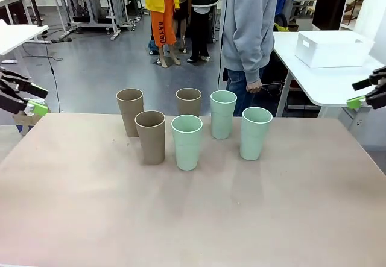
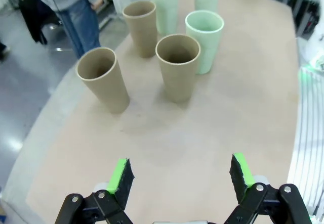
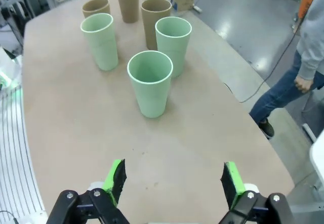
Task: Stack the cups and store them in the basket.
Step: Pick up two Reusable plastic cups , one in each hand.
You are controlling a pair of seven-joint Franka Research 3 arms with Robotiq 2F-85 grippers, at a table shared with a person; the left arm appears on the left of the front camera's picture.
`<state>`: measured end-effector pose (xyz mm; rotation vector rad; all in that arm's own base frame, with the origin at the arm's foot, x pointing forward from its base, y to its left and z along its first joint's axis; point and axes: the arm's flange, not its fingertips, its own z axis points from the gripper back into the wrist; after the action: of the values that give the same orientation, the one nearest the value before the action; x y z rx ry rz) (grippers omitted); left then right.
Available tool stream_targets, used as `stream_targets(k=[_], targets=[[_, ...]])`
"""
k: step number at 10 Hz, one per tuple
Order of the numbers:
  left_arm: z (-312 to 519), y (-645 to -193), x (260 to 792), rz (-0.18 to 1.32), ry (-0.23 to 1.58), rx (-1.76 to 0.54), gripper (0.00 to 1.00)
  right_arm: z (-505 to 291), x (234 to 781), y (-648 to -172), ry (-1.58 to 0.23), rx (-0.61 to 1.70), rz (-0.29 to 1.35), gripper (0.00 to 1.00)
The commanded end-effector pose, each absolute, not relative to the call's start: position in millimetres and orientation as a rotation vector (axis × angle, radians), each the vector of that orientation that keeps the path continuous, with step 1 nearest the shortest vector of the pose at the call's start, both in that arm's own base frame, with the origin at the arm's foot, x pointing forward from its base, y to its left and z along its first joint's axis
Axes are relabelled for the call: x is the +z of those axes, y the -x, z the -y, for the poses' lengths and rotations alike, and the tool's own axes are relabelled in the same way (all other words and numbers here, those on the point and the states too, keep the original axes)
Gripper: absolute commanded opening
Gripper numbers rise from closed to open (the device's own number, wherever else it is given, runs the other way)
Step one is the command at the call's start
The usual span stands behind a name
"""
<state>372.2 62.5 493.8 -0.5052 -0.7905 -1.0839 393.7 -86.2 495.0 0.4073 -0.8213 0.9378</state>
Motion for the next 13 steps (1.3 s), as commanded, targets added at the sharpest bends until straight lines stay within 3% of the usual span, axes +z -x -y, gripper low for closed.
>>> stream_targets(k=[1,8,13], targets=[[-78,-367,480,0.830,0.597,-1.094,1.00,109,483,-395,-0.481,0.926,0.845,1.00],[-80,-353,461,0.934,0.672,-1.009,1.00,133,464,-380,-0.584,0.897,0.913,1.00],[-81,-353,460,0.882,0.653,-1.063,1.00,135,461,-375,-0.557,0.891,0.888,1.00]])
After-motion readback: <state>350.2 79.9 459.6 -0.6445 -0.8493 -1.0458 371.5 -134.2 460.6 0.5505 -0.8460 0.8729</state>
